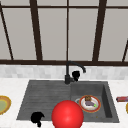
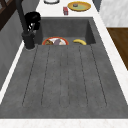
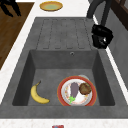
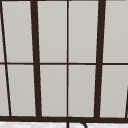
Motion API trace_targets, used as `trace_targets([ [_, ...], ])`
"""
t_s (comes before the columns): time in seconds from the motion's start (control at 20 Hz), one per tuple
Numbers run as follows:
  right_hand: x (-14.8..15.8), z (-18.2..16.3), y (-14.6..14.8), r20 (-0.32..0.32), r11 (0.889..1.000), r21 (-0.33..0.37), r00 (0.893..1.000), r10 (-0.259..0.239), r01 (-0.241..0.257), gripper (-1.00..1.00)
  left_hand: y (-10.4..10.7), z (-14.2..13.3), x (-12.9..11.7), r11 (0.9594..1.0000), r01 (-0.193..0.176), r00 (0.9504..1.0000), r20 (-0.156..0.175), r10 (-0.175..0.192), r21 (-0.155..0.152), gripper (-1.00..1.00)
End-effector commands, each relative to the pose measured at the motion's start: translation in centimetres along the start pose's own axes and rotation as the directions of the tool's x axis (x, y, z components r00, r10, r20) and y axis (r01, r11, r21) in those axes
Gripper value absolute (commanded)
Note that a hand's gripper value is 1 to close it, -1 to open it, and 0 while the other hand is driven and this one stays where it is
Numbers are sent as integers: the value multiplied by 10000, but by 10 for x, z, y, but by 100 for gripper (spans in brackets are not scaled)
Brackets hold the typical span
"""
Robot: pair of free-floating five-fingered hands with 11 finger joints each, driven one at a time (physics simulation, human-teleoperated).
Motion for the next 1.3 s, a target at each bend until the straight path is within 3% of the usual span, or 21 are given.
trace_targets([
  [0.0,29,-5,-17,49,9998,192,10000,6,-7,100,0,0,0,10000,0,10000,0,0,0,0],
  [0.05,33,0,-7,-127,9984,-79,9983,561,-563,100,0,0,0,10000,0,10000,0,0,0,0],
  [0.2,41,6,-4,-872,9966,-332,9935,728,-759,100,0,0,0,10000,0,10000,0,0,0,0],
  [0.25,44,7,-5,-1081,9937,-411,9891,995,-1044,100,0,0,0,10000,0,10000,0,0,0,0],
  [0.35,51,7,-3,-1514,9780,-597,9702,1892,-2000,100,0,0,0,10000,0,10000,0,0,0,0],
  [0.45,57,9,-1,-2004,9706,-720,9566,2115,-2297,100,0,0,0,10000,0,10000,0,0,0,0],
  [0.5,61,10,-1,-2420,9678,-732,9457,2170,-2408,100,0,0,0,10000,0,10000,0,0,0,0],
  [0.65,73,10,4,-3286,9450,-573,8999,2868,-3221,100,0,0,0,10000,0,10000,0,0,0,0],
  [0.7,78,11,4,-3440,9408,-350,8879,3053,-3371,100,0,0,0,10000,0,10000,0,0,0,0],
  [0.8,86,13,5,-3786,9208,-66,8533,3586,-3899,100,0,0,0,10000,0,10000,0,0,0,0],
  [0.9,91,12,5,-4208,9094,18,8246,3781,-4160,100,0,0,0,10000,0,10000,0,0,0,0],
  [1.1,100,10,8,-4849,8936,134,7786,3983,-4488,100,0,0,0,10000,0,10000,0,0,0,0],
  [1.25,104,8,10,-5220,8854,216,7501,4061,-4643,100,0,0,0,10000,0,10000,0,0,0,0],
])
